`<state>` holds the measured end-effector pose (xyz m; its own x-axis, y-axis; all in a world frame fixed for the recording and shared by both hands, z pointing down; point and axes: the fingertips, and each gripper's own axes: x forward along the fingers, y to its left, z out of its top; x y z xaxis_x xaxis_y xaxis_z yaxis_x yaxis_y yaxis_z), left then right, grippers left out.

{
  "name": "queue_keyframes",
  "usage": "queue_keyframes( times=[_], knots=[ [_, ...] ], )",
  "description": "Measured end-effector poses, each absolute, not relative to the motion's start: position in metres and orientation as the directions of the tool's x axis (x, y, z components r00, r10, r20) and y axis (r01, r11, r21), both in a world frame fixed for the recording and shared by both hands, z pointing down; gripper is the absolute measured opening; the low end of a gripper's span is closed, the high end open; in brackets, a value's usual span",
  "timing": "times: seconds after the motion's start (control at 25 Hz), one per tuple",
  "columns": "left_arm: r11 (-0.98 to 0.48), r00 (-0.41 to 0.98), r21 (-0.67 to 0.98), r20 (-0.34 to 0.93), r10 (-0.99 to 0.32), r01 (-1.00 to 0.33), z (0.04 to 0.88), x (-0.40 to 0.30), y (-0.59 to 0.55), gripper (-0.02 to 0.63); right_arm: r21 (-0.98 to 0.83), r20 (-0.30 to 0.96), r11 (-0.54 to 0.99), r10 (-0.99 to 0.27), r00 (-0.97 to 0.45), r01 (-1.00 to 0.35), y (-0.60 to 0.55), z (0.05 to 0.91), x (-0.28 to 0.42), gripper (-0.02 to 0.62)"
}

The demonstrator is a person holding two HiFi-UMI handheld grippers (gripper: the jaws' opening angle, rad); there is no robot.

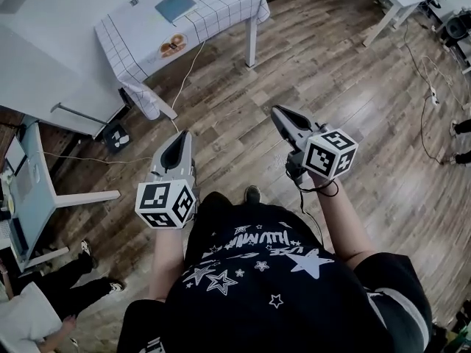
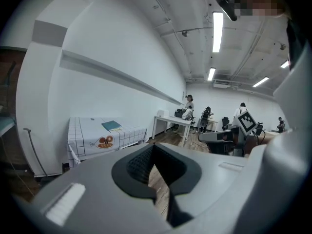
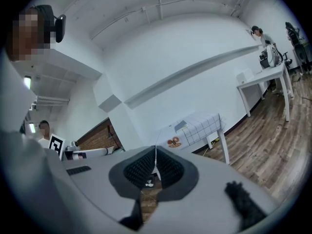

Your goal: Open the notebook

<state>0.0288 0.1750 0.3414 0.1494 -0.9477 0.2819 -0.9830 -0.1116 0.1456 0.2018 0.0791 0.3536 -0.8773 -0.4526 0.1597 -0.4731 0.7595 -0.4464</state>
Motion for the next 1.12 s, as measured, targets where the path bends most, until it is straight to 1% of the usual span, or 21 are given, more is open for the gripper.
queue_keyframes(
  times=[0.2, 0.36, 0.52, 0.72, 1.12],
  knots=[
    [-0.069, 0.11, 0.149, 0.29, -0.951, -0.986, 0.348, 0.015, 0.179, 0.008, -0.456, 0.188, 0.767, -0.413, -0.891, -0.451, 0.079, 0.37, 0.189, 0.017],
    [-0.058, 0.107, 0.168, 0.299, -0.948, -0.984, 0.357, 0.007, 0.173, 0.008, -0.447, 0.203, 0.776, -0.397, -0.895, -0.445, 0.073, 0.372, 0.179, 0.017],
    [-0.059, 0.115, 0.189, 0.3, -0.947, -0.98, 0.355, -0.005, 0.149, 0.008, -0.426, 0.21, 0.774, -0.42, -0.883, -0.469, 0.048, 0.361, 0.177, 0.017],
    [-0.079, 0.135, 0.197, 0.289, -0.948, -0.977, 0.365, -0.023, 0.117, 0.008, -0.412, 0.229, 0.755, -0.457, -0.859, -0.511, 0.021, 0.369, 0.173, 0.017],
    [-0.121, 0.182, 0.212, 0.296, -0.938, -0.97, 0.379, -0.069, 0.038, 0.008, -0.407, 0.279, 0.725, -0.48, -0.832, -0.555, -0.049, 0.386, 0.131, 0.017]
  ],
)
